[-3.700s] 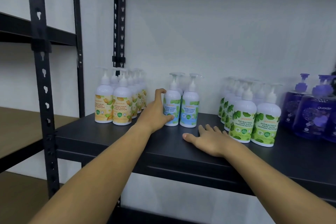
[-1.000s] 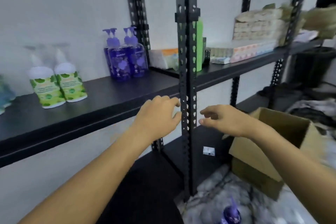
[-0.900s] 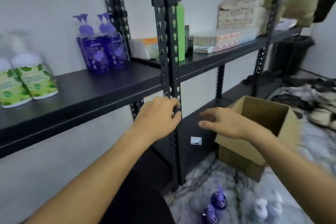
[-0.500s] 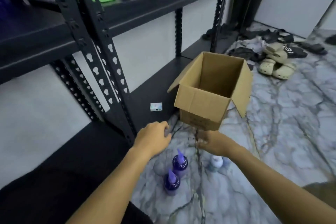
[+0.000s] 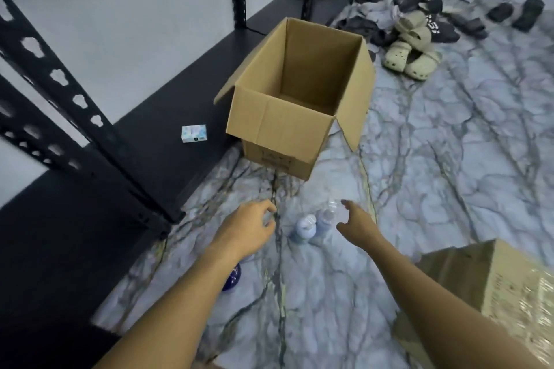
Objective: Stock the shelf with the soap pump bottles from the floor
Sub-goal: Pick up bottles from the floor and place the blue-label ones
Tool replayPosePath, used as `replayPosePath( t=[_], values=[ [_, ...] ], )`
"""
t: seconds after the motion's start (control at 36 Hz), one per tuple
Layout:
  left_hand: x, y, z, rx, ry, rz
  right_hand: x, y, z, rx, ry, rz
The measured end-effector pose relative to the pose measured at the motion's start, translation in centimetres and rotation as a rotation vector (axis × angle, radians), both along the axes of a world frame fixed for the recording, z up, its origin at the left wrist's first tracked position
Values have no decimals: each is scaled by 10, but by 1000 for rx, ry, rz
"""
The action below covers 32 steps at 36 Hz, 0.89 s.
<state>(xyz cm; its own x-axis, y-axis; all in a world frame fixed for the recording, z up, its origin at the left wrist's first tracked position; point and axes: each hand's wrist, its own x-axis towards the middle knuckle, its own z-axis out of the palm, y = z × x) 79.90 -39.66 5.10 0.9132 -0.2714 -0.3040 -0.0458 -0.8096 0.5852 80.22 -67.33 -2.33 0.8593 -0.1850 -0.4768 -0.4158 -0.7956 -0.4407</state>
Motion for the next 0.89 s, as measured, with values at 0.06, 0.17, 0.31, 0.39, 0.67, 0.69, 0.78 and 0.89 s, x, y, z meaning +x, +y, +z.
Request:
replayPosePath(
  t=[0.06,0.17,0.31,0.39,0.67,0.69,0.78,0.89],
  values=[
    [0,-8,-11,-37,22,20,1,-5,-15,55,37,-14],
    [-6,-19,-32,-73,102,28,2,-17,-56,191,29,-66],
    [-12,-23,-56,-38,157,22,5,-8,-61,273,-83,-101],
    [-10,-23,-66,-34,172,35,12,-9,-67,265,-109,-112],
    [6,-49,-101,-120,215,131,27,-16,-71,219,-111,-32],
    [7,-54,-105,-138,224,157,28,-17,-72,212,-112,-23],
    [7,-67,-120,-202,241,194,31,-22,-77,188,-117,11],
    [11,-82,-138,-229,264,201,32,-27,-81,181,-131,42]
  ],
)
